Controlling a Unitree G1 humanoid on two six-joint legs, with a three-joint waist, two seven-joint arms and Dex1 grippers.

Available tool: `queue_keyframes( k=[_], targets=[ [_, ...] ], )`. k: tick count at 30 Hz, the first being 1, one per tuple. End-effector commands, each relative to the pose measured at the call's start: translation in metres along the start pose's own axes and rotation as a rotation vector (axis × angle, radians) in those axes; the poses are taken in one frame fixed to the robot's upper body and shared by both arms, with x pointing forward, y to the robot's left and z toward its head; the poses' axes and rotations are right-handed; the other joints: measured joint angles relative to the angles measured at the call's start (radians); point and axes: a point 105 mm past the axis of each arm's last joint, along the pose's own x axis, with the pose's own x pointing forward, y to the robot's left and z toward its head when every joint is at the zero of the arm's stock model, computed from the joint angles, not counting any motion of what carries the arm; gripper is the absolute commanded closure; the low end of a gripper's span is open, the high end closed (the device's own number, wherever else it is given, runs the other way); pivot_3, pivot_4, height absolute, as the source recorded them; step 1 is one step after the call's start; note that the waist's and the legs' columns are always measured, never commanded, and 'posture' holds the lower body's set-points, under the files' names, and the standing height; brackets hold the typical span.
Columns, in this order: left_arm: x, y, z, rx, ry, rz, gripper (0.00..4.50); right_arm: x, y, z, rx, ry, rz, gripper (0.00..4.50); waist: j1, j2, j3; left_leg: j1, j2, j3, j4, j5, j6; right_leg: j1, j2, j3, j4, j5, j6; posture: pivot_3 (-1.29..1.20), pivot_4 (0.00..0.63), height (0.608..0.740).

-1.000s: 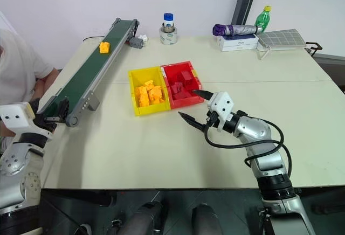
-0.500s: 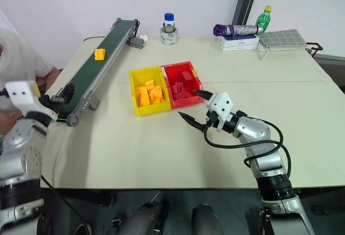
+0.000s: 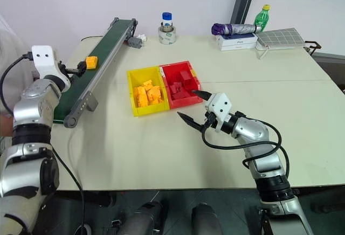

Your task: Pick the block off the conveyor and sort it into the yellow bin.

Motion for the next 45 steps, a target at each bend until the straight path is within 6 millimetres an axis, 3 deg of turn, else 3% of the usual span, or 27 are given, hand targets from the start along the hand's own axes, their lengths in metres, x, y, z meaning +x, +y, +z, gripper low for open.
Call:
queue_keyframes(
  k=[1,12,17,20,24,25,29,32,35,40,45],
  targets=[
    [0.005,0.0,0.008,0.053,-0.025,0.028,0.06,0.0,0.001,0.014,-0.037,-0.046,-0.006,0.0,0.0,0.0,0.0,0.0,0.0,0.0,0.0,0.0,0.0,0.0,0.0,0.0,0.0,0.0,0.0,0.0,0.15,0.74],
    [0.006,-0.006,-0.023,-0.109,0.094,-0.033,0.06,-0.002,0.001,0.015,-0.037,-0.047,-0.016,0.0,-0.003,0.0,0.0,0.0,0.0,0.0,0.001,0.001,0.002,0.0,0.0,0.0,0.001,0.001,0.001,0.0,0.15,0.74],
    [0.003,-0.003,-0.031,-0.065,0.116,-0.012,0.06,-0.002,0.002,0.015,-0.036,-0.044,-0.012,0.0,-0.006,0.0,0.0,0.0,0.0,0.0,0.001,0.001,0.002,0.0,0.0,0.0,0.001,0.001,0.001,0.0,0.15,0.74],
    [0.0,0.006,-0.035,-0.037,0.128,0.036,0.9,-0.002,0.001,0.015,-0.035,-0.041,-0.011,0.0,-0.006,0.0,0.0,0.0,0.0,0.0,0.001,0.001,0.002,0.0,0.0,0.0,0.001,0.001,0.001,0.0,0.15,0.74],
    [0.0,0.008,-0.033,-0.042,0.113,0.048,2.9,-0.002,0.001,0.014,-0.033,-0.038,-0.011,0.0,-0.006,0.0,0.0,0.0,0.0,0.0,0.002,0.002,0.001,0.0,0.0,0.0,0.002,0.001,0.001,0.0,0.15,0.74],
    [-0.001,0.008,-0.032,-0.045,0.106,0.051,3.23,-0.002,0.001,0.014,-0.032,-0.037,-0.012,0.0,-0.006,0.0,0.0,0.0,0.0,0.0,0.003,0.002,0.001,0.001,0.0,0.0,0.002,0.001,0.001,0.0,0.15,0.74],
    [-0.002,0.005,-0.016,-0.037,0.036,0.036,3.19,-0.003,0.001,0.014,-0.031,-0.036,-0.013,0.0,-0.006,0.0,0.0,0.0,0.0,0.0,0.003,0.002,0.001,0.001,0.0,0.0,0.002,0.002,0.001,0.0,0.15,0.74],
    [-0.01,-0.022,0.014,-0.103,-0.109,-0.113,3.19,-0.004,0.0,0.014,-0.031,-0.034,-0.018,0.0,-0.005,0.0,0.0,0.0,0.0,0.0,0.003,0.002,0.001,0.001,0.0,0.0,0.002,0.002,0.001,0.0,0.15,0.74],
    [-0.028,-0.057,0.027,-0.193,-0.17,-0.3,3.19,-0.005,0.0,0.014,-0.031,-0.032,-0.02,0.0,-0.001,0.0,0.0,0.0,0.0,0.0,0.004,0.002,0.001,0.001,0.0,0.0,0.002,0.002,0.001,0.0,0.15,0.74],
    [-0.046,-0.111,0.016,-0.118,-0.139,-0.494,3.19,-0.003,0.0,0.013,-0.031,-0.035,-0.018,0.0,-0.003,0.0,0.0,0.0,0.0,0.0,0.004,0.001,0.001,0.001,0.0,0.0,0.002,0.002,0.0,0.0,0.15,0.74],
    [-0.049,-0.146,0.011,-0.151,-0.128,-0.556,3.19,-0.002,-0.001,0.014,-0.035,-0.037,-0.019,0.0,-0.002,0.0,0.0,0.0,0.0,0.0,0.005,0.001,-0.001,0.002,0.001,0.0,0.002,0.002,0.0,0.0,0.15,0.74]
  ],
)
